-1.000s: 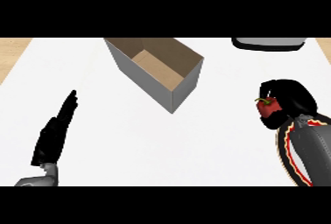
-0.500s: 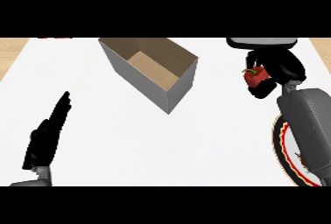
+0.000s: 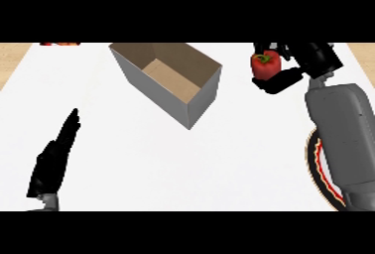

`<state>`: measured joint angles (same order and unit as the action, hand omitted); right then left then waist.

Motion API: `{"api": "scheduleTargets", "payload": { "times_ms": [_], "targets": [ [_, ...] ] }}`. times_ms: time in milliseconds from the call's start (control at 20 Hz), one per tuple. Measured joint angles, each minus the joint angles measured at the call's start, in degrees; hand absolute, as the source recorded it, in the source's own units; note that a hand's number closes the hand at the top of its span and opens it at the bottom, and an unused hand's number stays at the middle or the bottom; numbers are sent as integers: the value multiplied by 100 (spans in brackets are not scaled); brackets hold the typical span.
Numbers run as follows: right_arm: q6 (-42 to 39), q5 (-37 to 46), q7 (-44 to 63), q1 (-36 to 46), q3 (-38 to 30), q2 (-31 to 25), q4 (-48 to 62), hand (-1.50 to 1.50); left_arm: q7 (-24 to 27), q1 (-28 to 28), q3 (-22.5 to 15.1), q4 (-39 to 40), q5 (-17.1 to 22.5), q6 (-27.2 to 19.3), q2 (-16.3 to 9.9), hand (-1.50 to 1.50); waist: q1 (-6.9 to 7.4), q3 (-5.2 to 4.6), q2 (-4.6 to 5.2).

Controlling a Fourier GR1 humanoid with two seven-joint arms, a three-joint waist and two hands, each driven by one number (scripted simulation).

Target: Pick the bell pepper from the plate and place it in the cardboard box

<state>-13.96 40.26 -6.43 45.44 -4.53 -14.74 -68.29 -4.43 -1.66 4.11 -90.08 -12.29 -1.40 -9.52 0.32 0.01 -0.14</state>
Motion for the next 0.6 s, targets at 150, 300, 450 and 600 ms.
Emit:
{"api": "scheduleTargets", "payload": {
  "times_ms": [150,300,450,600],
  "targets": [
    [-243,-288,146,366,-72,161,-83,150,-100,79,13,-48,17,28,-6,0,5,-2,2],
    [-302,-415,392,670,-94,328,-113,150,-187,115,59,-112,43,94,-61,0,10,-1,6],
    [-213,-350,708,1151,-19,564,167,150,-162,146,58,-46,46,113,-37,0,31,-3,14],
    [-43,-248,937,1566,47,798,539,150,-169,243,24,-12,1,98,-3,0,46,-4,21]
  ]
}}
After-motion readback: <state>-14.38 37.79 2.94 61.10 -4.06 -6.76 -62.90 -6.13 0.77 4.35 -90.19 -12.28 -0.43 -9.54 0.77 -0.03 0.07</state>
